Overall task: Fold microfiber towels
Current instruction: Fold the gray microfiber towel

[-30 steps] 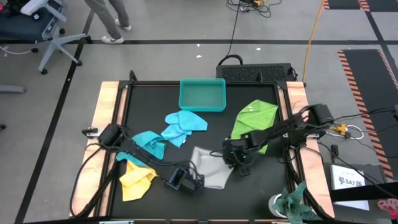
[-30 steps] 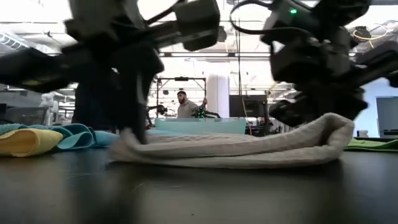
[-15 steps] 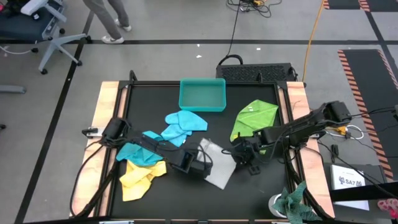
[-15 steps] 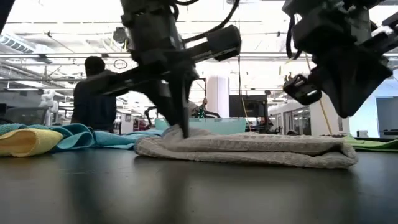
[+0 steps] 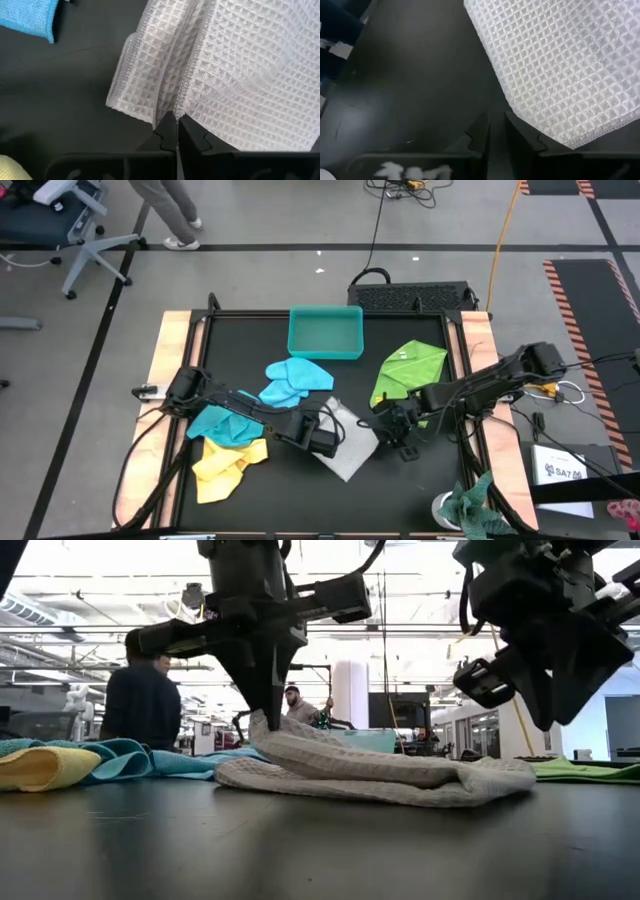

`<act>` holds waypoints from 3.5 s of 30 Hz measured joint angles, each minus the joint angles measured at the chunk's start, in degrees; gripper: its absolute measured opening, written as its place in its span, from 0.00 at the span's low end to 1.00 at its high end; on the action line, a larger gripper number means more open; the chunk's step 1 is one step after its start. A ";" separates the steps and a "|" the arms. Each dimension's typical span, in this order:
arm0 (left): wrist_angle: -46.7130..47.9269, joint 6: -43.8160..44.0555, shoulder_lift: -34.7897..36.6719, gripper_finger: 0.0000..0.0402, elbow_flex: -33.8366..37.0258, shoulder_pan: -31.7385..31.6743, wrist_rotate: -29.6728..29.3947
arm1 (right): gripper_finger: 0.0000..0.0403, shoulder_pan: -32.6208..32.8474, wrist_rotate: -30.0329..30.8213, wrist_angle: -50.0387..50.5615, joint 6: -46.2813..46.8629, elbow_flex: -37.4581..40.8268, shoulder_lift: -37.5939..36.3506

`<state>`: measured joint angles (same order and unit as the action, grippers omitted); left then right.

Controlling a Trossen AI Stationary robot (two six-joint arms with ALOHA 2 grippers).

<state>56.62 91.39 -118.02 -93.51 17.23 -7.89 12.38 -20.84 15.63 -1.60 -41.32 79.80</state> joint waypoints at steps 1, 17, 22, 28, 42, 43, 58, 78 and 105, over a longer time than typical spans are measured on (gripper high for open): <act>0.00 0.00 0.00 0.00 0.03 0.00 0.42 | 0.12 0.00 0.01 0.06 -0.02 0.00 0.22; 3.03 -3.32 0.04 0.20 0.55 0.00 1.62 | 0.12 0.00 0.02 -0.32 0.76 -0.07 0.63; 6.23 -3.62 0.04 0.30 0.57 -0.02 1.63 | 0.12 0.00 0.02 -0.31 0.91 -0.07 0.63; 5.37 2.98 0.04 0.34 0.57 0.03 4.34 | 0.12 0.00 0.07 0.09 0.94 -0.09 0.61; -3.64 -7.20 0.04 0.32 0.55 6.31 -8.50 | 0.12 -0.09 2.80 3.07 3.05 -0.09 0.61; -5.16 -11.96 0.04 0.30 0.55 6.56 -9.85 | 0.12 -0.14 2.80 3.07 3.18 -0.09 0.61; -11.99 -56.54 0.04 0.13 0.50 4.34 -3.53 | 0.15 -2.58 2.76 2.22 10.66 -0.09 0.61; -10.23 -94.12 -0.10 0.40 3.93 4.88 -6.29 | 0.46 -5.73 4.23 -4.99 38.79 -0.11 0.61; -18.65 -29.76 -0.11 0.31 -2.73 6.91 -13.43 | 0.45 -6.34 1.86 3.16 34.86 -0.11 0.58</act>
<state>37.97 61.64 -118.13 -96.25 24.14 -21.32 6.04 -18.98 18.78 33.27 -41.43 80.38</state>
